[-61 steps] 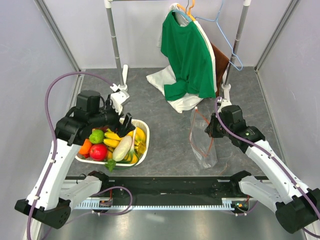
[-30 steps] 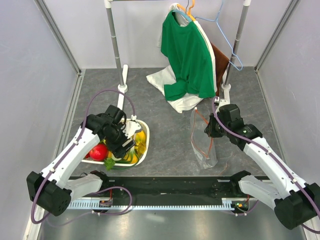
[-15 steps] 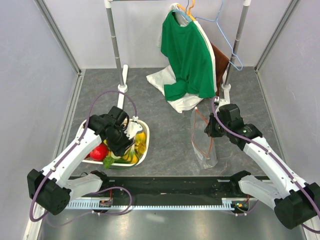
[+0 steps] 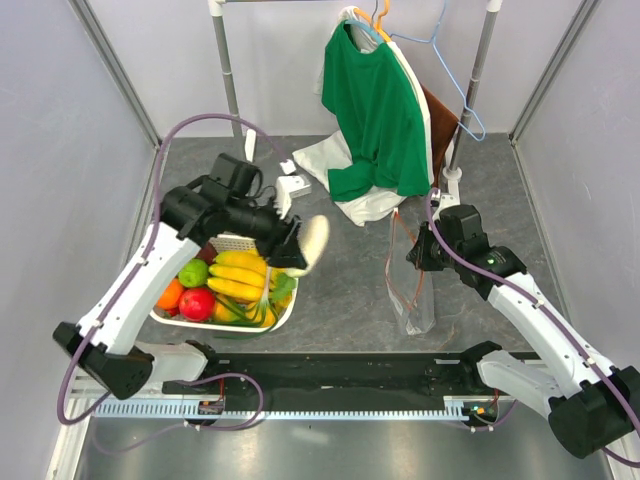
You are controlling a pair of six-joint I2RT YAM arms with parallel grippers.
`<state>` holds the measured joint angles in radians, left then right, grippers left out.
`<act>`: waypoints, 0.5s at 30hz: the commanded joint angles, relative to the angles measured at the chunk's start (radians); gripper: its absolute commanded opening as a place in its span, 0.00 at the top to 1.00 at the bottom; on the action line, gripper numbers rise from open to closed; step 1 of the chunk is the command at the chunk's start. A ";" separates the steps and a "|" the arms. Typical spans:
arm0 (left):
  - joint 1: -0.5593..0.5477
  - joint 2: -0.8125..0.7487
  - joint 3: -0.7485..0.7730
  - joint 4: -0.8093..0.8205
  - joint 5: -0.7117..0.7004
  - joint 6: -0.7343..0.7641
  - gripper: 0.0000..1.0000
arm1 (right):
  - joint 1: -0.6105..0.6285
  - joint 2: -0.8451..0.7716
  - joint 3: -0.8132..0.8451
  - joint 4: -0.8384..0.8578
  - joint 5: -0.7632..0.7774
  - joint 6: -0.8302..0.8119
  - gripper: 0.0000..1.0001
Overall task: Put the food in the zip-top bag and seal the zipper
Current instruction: Place the fake vegetable in the zipper food storage bag.
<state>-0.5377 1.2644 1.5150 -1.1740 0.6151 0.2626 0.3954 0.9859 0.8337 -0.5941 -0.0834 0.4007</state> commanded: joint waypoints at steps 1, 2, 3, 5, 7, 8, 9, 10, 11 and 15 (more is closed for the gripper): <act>-0.140 0.087 -0.033 0.379 0.348 -0.438 0.73 | -0.004 -0.001 0.036 0.047 -0.016 0.030 1.00; -0.165 0.107 -0.065 0.543 0.373 -0.506 0.73 | -0.003 -0.003 0.036 0.048 -0.016 0.036 1.00; -0.183 0.113 -0.088 0.632 0.373 -0.579 0.73 | -0.003 -0.006 0.036 0.048 -0.015 0.038 1.00; -0.218 0.124 -0.168 0.832 0.351 -0.811 0.71 | -0.004 -0.010 0.035 0.048 -0.013 0.046 1.00; -0.234 0.151 -0.208 1.084 0.325 -1.008 0.71 | -0.003 -0.013 0.031 0.051 -0.013 0.049 1.00; -0.240 0.168 -0.225 1.137 0.290 -1.060 0.71 | -0.003 -0.013 0.030 0.050 -0.010 0.047 1.00; -0.249 0.203 -0.231 1.233 0.275 -1.106 0.71 | -0.003 -0.013 0.031 0.050 -0.009 0.049 1.00; -0.272 0.222 -0.233 1.260 0.261 -1.181 0.71 | -0.003 -0.013 0.030 0.051 -0.007 0.049 1.00; -0.286 0.240 -0.225 1.280 0.238 -1.215 0.71 | -0.003 -0.013 0.028 0.054 -0.006 0.052 1.00; -0.346 0.319 -0.213 1.285 0.189 -1.281 0.73 | -0.003 -0.010 0.028 0.059 -0.001 0.058 1.00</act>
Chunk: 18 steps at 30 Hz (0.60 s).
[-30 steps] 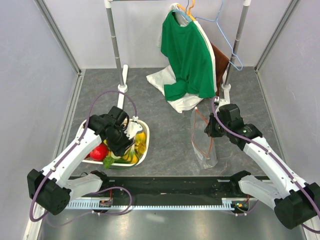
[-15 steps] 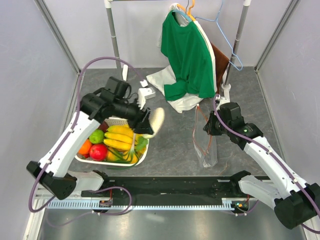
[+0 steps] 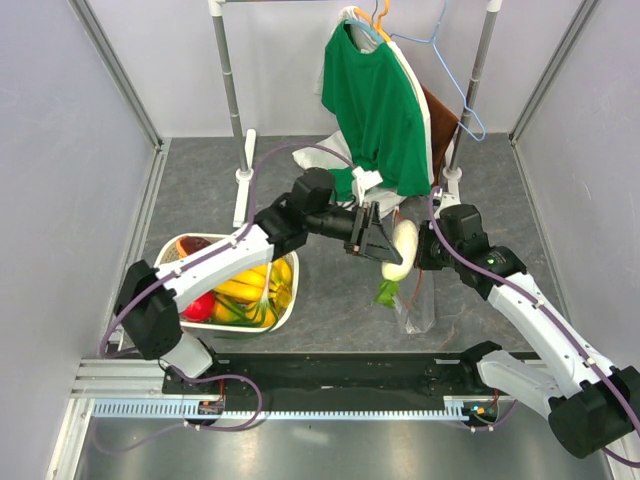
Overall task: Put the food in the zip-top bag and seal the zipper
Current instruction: Place the fake vegetable in the zipper food storage bag.
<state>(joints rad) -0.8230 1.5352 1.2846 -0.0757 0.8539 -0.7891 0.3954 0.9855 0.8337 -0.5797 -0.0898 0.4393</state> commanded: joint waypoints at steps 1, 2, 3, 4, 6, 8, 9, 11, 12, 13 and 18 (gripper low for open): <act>-0.062 0.071 0.016 0.142 -0.064 -0.248 0.73 | -0.003 -0.013 0.030 0.046 0.005 0.016 1.00; -0.059 0.081 0.015 0.123 -0.084 -0.260 0.72 | -0.003 -0.015 0.031 0.046 0.010 0.015 1.00; -0.053 0.092 0.016 0.102 -0.093 -0.268 0.72 | -0.003 -0.016 0.031 0.046 0.013 0.015 1.00; -0.042 0.101 0.015 0.082 -0.102 -0.278 0.72 | -0.003 -0.022 0.031 0.046 0.013 0.015 1.00; -0.036 0.105 0.005 0.053 -0.128 -0.277 0.72 | -0.003 -0.028 0.031 0.044 0.016 0.022 1.00; -0.030 0.111 0.004 -0.001 -0.159 -0.260 0.71 | -0.003 -0.039 0.028 0.046 0.013 0.027 1.00; -0.028 0.114 0.004 -0.018 -0.173 -0.245 0.71 | -0.003 -0.042 0.025 0.046 0.013 0.027 1.00; -0.027 0.126 0.010 -0.071 -0.211 -0.217 0.71 | -0.003 -0.044 0.022 0.044 0.004 0.027 1.00; -0.027 0.131 0.022 -0.099 -0.232 -0.169 0.72 | -0.003 -0.045 0.021 0.044 -0.001 0.027 1.00; -0.027 0.135 0.044 -0.131 -0.266 -0.148 0.72 | -0.004 -0.045 0.019 0.044 -0.004 0.027 1.00; -0.027 0.170 0.117 -0.257 -0.323 -0.008 0.73 | -0.001 -0.047 0.016 0.050 -0.037 0.018 1.00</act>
<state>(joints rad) -0.8486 1.6829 1.3121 -0.2047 0.6212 -0.9451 0.3893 0.9546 0.8337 -0.5739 -0.0898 0.4500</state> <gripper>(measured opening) 0.599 0.011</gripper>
